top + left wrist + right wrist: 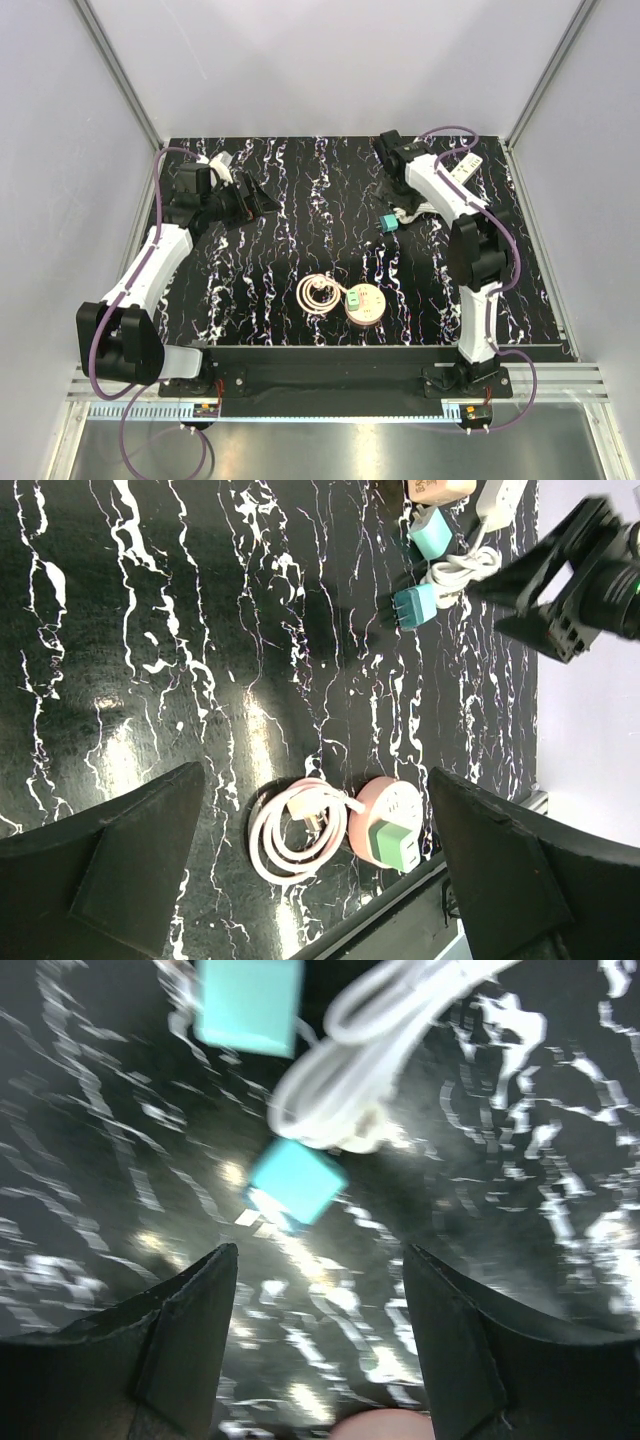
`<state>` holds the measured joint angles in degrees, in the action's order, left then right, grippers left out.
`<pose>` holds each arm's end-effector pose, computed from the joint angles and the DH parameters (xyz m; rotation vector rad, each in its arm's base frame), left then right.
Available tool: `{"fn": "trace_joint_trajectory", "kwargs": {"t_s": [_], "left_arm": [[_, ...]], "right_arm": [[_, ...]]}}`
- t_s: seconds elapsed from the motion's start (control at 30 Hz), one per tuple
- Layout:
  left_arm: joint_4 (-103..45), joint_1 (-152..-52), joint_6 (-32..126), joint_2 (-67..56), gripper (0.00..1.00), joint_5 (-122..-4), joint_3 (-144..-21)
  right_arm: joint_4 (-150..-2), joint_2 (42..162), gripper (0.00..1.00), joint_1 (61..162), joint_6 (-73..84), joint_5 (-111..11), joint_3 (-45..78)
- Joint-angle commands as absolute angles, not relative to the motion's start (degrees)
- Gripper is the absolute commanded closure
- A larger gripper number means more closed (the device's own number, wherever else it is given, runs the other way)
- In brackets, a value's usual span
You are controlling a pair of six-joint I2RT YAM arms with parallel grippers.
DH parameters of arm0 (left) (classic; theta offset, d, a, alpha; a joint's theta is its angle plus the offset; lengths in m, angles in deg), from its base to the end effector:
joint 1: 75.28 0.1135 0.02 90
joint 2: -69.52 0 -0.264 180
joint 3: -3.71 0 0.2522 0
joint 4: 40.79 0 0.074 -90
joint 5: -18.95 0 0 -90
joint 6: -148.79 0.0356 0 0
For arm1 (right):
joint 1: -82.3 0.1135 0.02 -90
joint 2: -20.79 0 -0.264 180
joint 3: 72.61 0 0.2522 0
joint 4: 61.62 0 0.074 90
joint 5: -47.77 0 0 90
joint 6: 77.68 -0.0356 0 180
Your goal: Insert the plug
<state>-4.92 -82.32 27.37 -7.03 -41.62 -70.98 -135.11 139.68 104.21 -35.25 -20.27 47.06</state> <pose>0.2894 -0.0534 0.2978 -0.1938 2.2848 -0.9315 0.4053 0.1487 0.2459 0.6702 2.5879 -0.1945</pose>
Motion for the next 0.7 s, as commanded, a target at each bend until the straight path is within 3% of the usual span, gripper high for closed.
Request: {"fn": "trace_joint_trajectory", "kwargs": {"t_s": [0.0,0.2,0.67], "left_arm": [[-8.13,-81.95,26.88,-6.33,0.01,-39.41,-70.79],[-8.31,-81.95,27.06,-5.98,0.01,-39.41,-70.79],[-8.83,-81.95,26.44,-6.07,0.01,-38.53,-70.61]], "right_arm": [[-137.17,140.93,0.27,104.36,-48.56,-18.05,53.73],[-140.6,146.82,0.27,103.92,-55.52,-19.98,57.96],[-140.42,150.16,0.28,103.92,-59.57,-20.34,54.36]]}}
